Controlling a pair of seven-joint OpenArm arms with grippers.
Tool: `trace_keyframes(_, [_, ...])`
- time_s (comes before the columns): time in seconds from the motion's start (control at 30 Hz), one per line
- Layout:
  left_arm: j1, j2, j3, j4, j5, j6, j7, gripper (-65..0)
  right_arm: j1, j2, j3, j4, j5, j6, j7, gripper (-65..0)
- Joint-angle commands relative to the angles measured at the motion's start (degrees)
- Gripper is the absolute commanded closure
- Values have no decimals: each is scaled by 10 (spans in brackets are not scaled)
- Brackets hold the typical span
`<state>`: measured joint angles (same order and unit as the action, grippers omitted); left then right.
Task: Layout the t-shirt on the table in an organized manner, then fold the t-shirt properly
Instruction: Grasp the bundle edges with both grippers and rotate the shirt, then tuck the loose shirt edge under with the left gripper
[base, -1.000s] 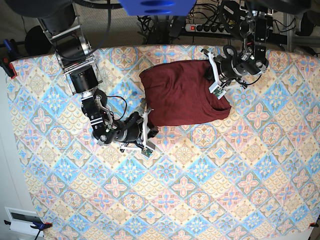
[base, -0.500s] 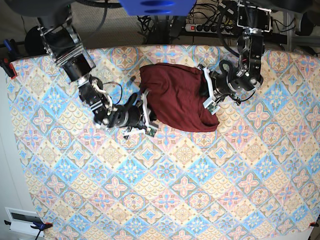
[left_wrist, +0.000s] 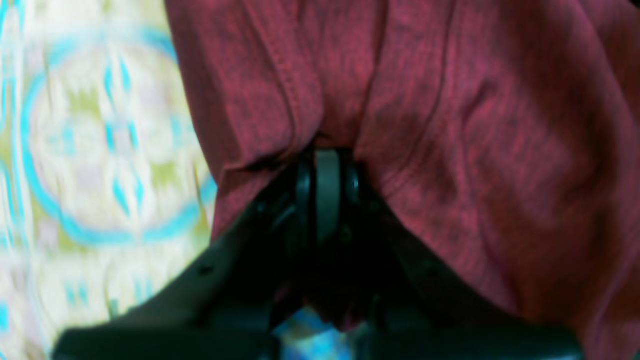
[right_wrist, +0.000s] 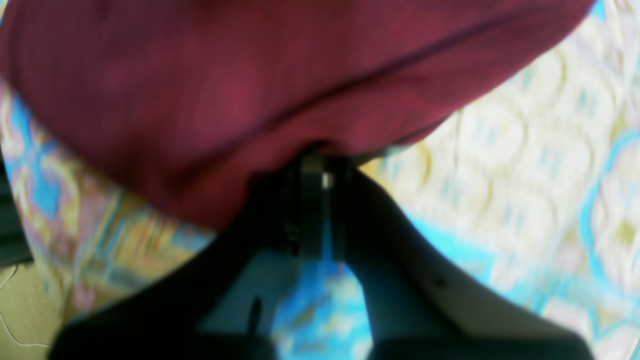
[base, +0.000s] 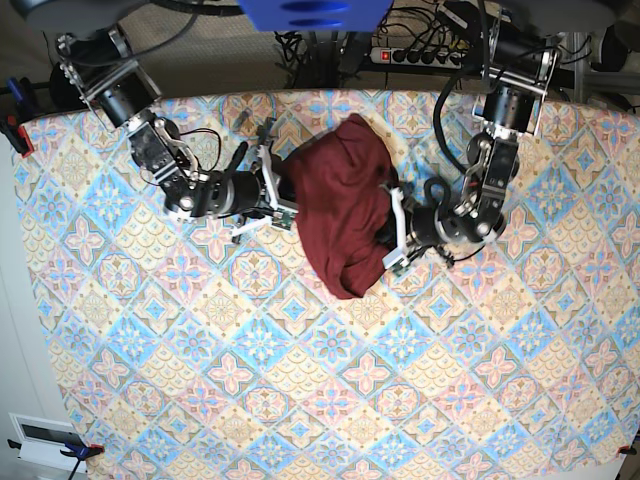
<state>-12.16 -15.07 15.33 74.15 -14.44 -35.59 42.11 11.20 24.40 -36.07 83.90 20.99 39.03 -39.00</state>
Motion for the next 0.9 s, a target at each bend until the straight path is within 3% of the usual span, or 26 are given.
trace_keyframes(0.0, [-17, 6, 10, -19, 28, 14, 14, -3, -10, 11, 13, 12, -14, 8, -24, -22])
trace_keyframes(0.17, [-81, 32, 29, -98, 27, 14, -30, -4, -71, 17, 108, 61, -14, 8, -53, -22])
trace_keyframes(0.43, [-128, 47, 19, -102, 21, 14, -50, -4, -102, 16, 176, 142, -14, 8, -58, -22])
trace_keyframes(0.57, [-106, 43, -54, -54, 23, 14, -29, -3, -103, 11, 206, 152, -12, 8, -70, -22])
trace_keyframes(0.73, [-77, 31, -126, 40, 23, 14, 14, -3, -99, -19, 225, 152, -13, 8, -71, -22])
trace_keyframes(0.87, [-47, 51, -205, 96, 20, 14, 43, -3, -99, -52, 227, 152, -13, 8, -71, -22])
